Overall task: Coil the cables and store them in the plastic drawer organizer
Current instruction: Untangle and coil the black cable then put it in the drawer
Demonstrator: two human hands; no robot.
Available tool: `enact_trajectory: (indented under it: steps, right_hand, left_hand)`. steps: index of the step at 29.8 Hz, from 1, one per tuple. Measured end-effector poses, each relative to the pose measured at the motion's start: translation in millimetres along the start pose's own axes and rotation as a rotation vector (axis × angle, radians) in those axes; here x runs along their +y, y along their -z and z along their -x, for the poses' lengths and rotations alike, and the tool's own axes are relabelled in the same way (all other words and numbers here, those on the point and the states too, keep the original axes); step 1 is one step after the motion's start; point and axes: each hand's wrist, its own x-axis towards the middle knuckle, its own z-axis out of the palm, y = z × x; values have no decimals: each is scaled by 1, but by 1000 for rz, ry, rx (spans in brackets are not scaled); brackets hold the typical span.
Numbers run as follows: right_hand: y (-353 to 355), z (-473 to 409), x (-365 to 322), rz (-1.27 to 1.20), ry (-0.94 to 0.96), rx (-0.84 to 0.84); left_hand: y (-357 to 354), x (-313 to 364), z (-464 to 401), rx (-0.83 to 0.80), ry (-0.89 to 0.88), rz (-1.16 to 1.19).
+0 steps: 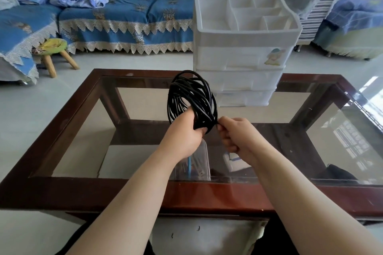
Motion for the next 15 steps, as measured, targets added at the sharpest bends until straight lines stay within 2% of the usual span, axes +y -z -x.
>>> enact_trajectory:
  steps: [3, 5, 8, 11, 15]
  right_hand:
    - [15, -22, -22, -33, 72, 147]
    - [29, -51, -38, -266, 53, 253]
    - [42, -90, -50, -658, -30, 222]
    - [43, -118, -53, -903, -42, 269]
    - [38, -132, -53, -938, -31, 327]
  left_hand:
    - [2, 1, -10, 57, 38, 84]
    - [2, -1, -16, 96, 76, 143]
    - [-2, -2, -23, 117, 100, 158]
    - [-4, 0, -30, 132, 101, 183]
    - [-3, 0, -34, 186, 95, 204]
